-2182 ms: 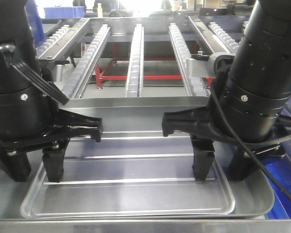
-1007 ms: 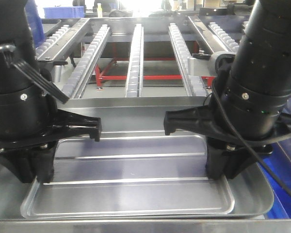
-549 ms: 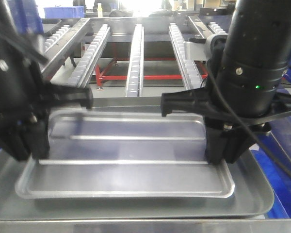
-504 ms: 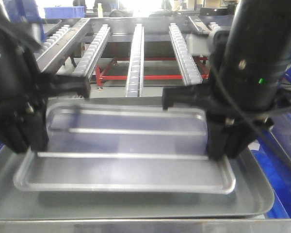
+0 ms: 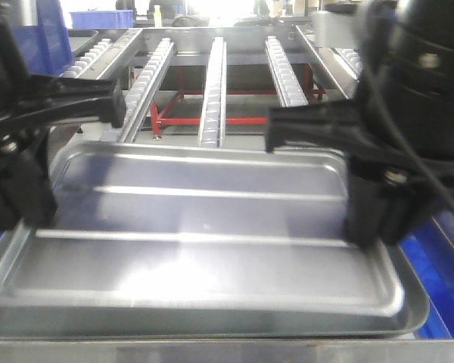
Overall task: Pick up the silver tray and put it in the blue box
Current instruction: 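Lift the silver tray with both grippers and pull it toward the robot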
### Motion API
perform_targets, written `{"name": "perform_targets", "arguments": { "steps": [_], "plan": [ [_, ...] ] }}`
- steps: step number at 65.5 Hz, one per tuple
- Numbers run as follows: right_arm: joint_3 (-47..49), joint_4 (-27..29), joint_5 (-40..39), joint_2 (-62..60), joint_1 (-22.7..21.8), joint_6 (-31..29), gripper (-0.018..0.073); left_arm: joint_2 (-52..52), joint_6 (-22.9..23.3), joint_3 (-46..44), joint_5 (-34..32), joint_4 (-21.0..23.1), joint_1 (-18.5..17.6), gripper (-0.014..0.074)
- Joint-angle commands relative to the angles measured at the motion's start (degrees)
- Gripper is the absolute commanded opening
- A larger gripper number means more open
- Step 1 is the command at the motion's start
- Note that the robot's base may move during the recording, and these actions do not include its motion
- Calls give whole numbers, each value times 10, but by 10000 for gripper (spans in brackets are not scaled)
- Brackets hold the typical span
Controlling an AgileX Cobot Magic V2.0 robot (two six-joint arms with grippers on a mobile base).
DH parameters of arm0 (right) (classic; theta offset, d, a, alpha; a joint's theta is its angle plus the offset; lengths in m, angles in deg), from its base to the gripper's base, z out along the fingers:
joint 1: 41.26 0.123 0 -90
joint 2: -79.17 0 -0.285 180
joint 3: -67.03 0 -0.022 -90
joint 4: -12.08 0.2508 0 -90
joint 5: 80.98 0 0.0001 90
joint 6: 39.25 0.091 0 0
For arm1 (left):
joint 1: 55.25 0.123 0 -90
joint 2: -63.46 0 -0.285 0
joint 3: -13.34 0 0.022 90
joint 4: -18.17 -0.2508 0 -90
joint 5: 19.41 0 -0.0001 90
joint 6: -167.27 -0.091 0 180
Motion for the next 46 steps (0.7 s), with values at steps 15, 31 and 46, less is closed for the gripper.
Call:
{"name": "perform_targets", "arguments": {
  "steps": [15, 31, 46],
  "plan": [
    [-26, -48, 2, -82, 76, 99, 58, -73, 116, 31, 34, -51, -102, -6],
    [-52, -72, 25, -115, 134, 161, 58, -100, 168, 49, 53, -71, -165, -6],
    [-52, -82, 32, -122, 134, 161, 58, -101, 176, 51, 51, -70, -169, -6]
  ]
}}
